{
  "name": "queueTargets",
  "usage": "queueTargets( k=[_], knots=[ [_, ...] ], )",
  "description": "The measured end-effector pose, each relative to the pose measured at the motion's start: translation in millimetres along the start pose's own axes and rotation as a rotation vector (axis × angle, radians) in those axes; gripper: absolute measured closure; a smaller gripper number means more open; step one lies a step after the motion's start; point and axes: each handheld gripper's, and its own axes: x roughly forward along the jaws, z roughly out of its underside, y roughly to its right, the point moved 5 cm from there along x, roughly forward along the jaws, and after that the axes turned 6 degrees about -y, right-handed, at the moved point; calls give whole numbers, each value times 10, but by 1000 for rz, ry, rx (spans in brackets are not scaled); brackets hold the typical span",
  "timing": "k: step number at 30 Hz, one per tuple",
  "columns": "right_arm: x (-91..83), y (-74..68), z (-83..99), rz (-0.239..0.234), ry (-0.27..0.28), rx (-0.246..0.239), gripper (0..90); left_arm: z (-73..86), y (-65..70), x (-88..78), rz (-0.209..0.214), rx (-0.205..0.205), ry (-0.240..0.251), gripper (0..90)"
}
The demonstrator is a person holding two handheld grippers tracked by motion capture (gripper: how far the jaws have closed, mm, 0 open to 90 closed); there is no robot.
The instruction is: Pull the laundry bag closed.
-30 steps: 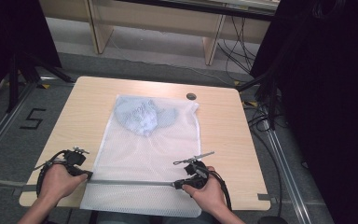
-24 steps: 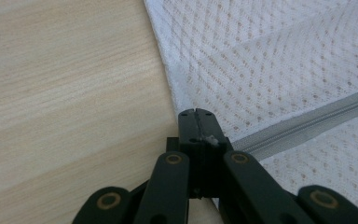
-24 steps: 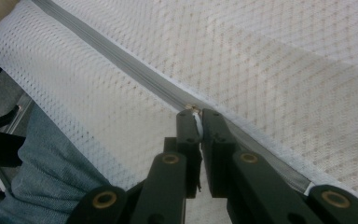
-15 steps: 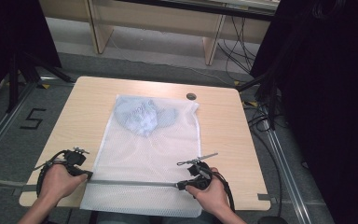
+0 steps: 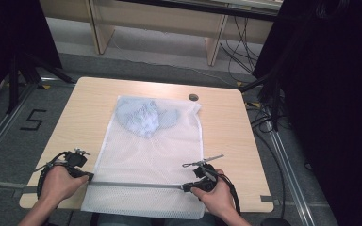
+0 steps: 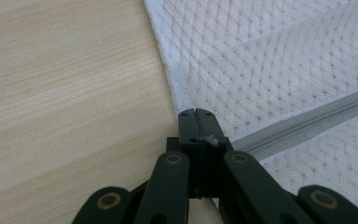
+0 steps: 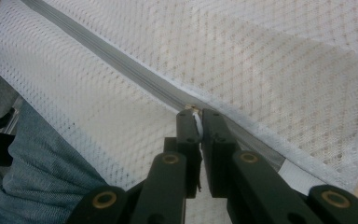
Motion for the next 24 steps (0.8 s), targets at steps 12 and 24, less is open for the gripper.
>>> queueTargets(
  k=[12,24],
  knots=[
    [-28,88,31,16,-2,-2,870,0,3,2,-1,-2,2,900],
    [-57,158,64,23,16,-8,870,-3,6,7,-6,-9,7,900]
  ],
)
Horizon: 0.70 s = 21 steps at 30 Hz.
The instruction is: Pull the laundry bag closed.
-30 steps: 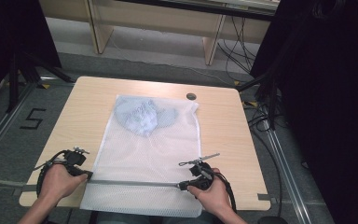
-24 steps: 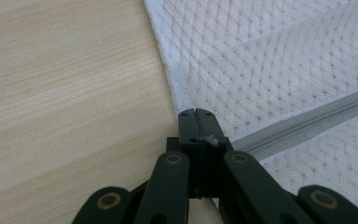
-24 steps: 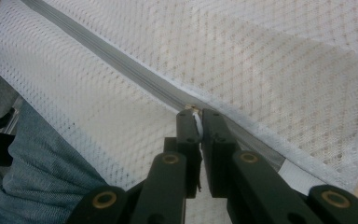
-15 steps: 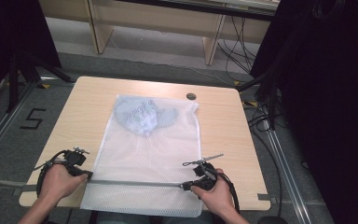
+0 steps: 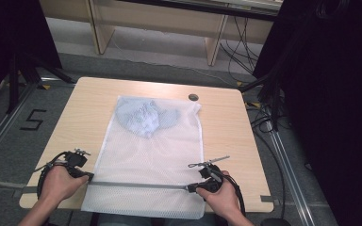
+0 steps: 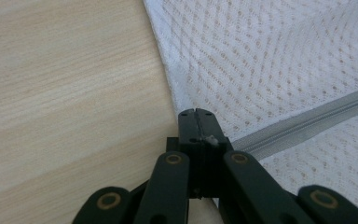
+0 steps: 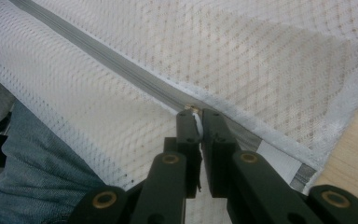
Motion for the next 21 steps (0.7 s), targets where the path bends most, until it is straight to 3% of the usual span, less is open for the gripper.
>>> queueTargets(
  k=[1,2,3,10,14,17,18,21],
  knots=[
    [-11,1,12,0,-15,11,870,5,-5,-9,3,14,-12,900],
    [-13,15,14,12,-11,17,870,3,-1,-6,4,9,-8,900],
    [-10,23,12,-6,-5,-2,870,3,-2,-7,3,10,-8,900],
    [-28,51,36,15,-16,27,870,3,0,-8,2,9,-8,900],
    [-34,70,42,-2,-4,7,869,5,-6,-11,1,17,-14,900],
    [-43,86,55,14,-9,34,870,6,-7,-12,0,18,-15,900],
    [-42,90,53,0,0,15,870,5,-5,-11,0,18,-14,900],
    [-57,100,64,2,-6,34,869,5,-6,-11,1,17,-14,900]
  ],
)
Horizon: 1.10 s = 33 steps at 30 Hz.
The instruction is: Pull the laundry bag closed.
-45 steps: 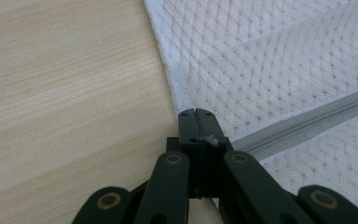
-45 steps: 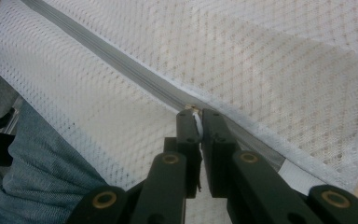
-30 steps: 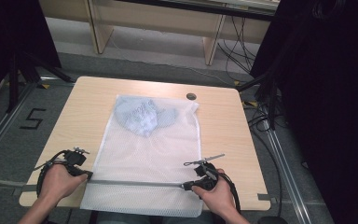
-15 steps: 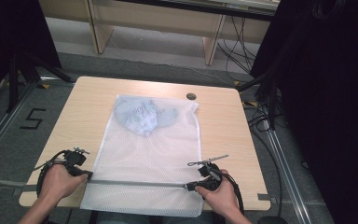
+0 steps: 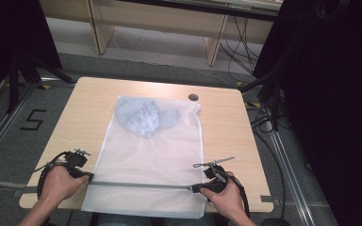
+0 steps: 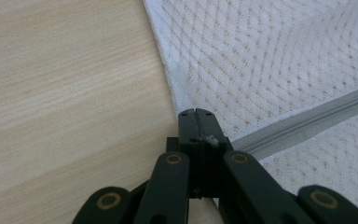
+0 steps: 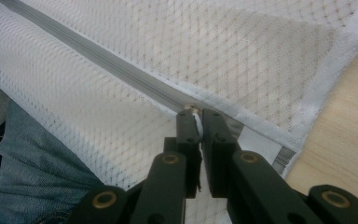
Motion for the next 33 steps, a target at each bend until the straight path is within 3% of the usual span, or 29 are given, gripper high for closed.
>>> queueTargets(
  k=[4,5,6,7,10,16,18,19,21,25,26,33],
  knots=[
    [-3,28,12,-4,3,-14,870,0,1,0,-1,0,0,900],
    [-2,30,14,4,1,8,869,0,1,-1,-1,1,0,900],
    [-13,-4,25,-17,-9,43,870,0,0,0,-1,1,0,900],
    [-12,44,21,-2,0,0,869,0,1,0,-1,0,0,900],
    [-13,63,26,1,7,-1,869,0,0,-1,-2,1,0,900],
    [-21,86,50,4,3,25,869,1,1,0,-1,0,1,900],
    [-25,78,53,-5,5,26,870,1,0,0,-1,1,1,900],
    [-32,65,64,-22,-14,49,870,1,0,0,-1,1,1,900],
    [-27,86,64,0,-6,43,869,1,0,0,-2,2,1,900],
    [-36,124,72,-1,-7,27,869,1,2,1,-1,3,2,900],
    [-35,106,76,-8,-8,46,869,1,1,1,-2,4,2,900],
    [-49,141,84,-9,1,40,869,1,0,0,-4,6,2,900]
  ],
)
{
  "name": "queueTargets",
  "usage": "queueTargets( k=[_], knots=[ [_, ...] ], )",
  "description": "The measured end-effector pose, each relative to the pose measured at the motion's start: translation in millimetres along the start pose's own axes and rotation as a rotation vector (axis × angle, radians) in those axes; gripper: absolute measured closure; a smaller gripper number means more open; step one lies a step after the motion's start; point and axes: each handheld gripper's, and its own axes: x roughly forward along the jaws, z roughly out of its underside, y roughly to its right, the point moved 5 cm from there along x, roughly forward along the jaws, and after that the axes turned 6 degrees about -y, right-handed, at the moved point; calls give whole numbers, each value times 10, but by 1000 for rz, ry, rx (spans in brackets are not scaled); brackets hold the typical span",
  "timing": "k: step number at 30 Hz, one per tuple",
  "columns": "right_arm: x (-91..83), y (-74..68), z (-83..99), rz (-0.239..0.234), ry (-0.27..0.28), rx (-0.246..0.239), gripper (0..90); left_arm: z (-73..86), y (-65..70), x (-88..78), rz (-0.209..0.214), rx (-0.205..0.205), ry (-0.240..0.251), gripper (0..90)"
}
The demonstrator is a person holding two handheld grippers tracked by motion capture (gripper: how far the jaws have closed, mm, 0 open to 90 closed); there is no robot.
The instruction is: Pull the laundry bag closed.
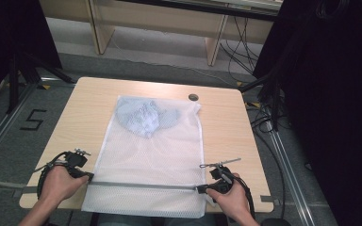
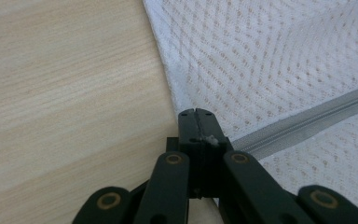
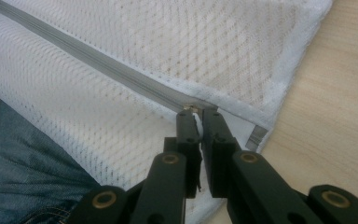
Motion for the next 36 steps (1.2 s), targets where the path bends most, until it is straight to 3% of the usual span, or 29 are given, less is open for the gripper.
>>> queueTargets(
  k=[2,4,5,14,15,17,18,19,23,26,28,30,33,35,36],
  knots=[
    [2,35,-2,25,7,-11,869,0,0,0,0,1,0,900],
    [3,48,5,15,4,-27,869,0,0,1,0,0,1,900],
    [-3,45,12,25,-4,1,869,0,0,1,-1,2,0,900],
    [-8,114,29,31,-5,-1,868,2,-1,-3,-7,12,-6,900],
    [-9,92,39,19,-8,29,868,-3,8,3,-3,0,3,900],
    [-2,112,42,17,-1,19,867,0,1,0,-5,6,-1,900],
    [-3,140,57,25,-13,-13,867,2,-2,-3,-6,12,-5,900],
    [3,138,41,29,3,6,868,-3,8,5,-2,-3,8,900],
    [27,144,49,27,-19,8,865,3,4,0,-1,-5,4,900],
    [-4,156,43,2,21,-18,812,13,-13,-4,5,2,3,897],
    [-51,175,24,4,66,17,776,14,-8,-3,1,6,12,893],
    [-96,185,10,-23,82,28,743,8,5,-3,-9,15,15,887],
    [-130,228,-8,-4,115,43,711,-12,42,0,7,-13,47,828],
    [-141,270,-7,1,121,57,691,-25,30,-26,-8,8,68,805],
    [-144,290,-10,10,130,68,679,-49,-1,-64,-26,47,71,794]
  ],
)
